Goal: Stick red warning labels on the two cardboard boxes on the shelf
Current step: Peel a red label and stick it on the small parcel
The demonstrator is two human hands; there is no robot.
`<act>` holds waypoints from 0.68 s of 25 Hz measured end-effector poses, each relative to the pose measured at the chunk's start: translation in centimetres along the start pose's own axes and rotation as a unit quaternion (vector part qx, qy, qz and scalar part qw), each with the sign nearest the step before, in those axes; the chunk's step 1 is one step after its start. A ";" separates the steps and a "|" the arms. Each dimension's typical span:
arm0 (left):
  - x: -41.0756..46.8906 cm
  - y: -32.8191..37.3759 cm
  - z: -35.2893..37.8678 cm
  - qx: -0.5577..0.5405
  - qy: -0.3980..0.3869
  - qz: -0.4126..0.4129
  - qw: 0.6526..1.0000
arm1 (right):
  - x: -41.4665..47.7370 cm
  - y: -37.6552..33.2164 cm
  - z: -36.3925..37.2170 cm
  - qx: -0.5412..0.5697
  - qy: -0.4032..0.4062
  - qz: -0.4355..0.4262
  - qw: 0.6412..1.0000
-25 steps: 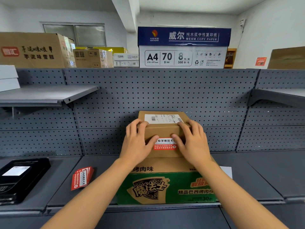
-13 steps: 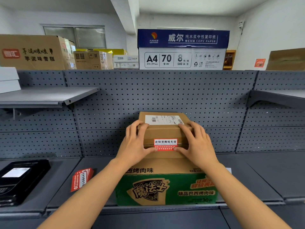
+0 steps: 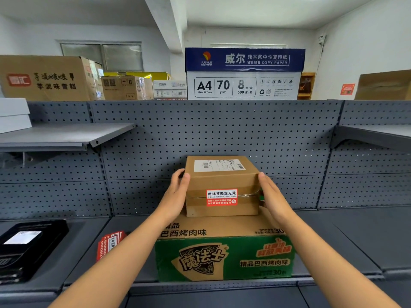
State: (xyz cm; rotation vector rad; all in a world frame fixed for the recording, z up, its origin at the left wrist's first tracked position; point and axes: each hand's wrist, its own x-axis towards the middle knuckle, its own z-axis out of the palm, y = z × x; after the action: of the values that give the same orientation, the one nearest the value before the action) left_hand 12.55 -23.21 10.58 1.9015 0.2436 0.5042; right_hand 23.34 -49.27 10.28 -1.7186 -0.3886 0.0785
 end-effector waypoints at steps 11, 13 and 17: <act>1.4 3.3 5.9 -0.130 -0.032 -0.039 0.990 | -1.0 -0.4 -4.3 0.073 0.055 0.034 0.995; 1.3 4.2 8.2 -0.138 -0.054 -0.036 0.988 | -1.8 -0.1 -6.3 0.071 0.084 0.041 0.993; 1.3 6.0 13.4 -0.142 -0.126 -0.021 0.982 | -3.1 1.3 -11.4 0.050 0.160 0.061 0.984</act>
State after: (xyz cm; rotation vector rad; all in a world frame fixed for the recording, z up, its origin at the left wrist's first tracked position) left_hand 19.33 -36.16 12.27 1.6567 0.0425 0.2490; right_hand 23.77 -61.16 10.69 -1.6207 -0.0410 -0.0882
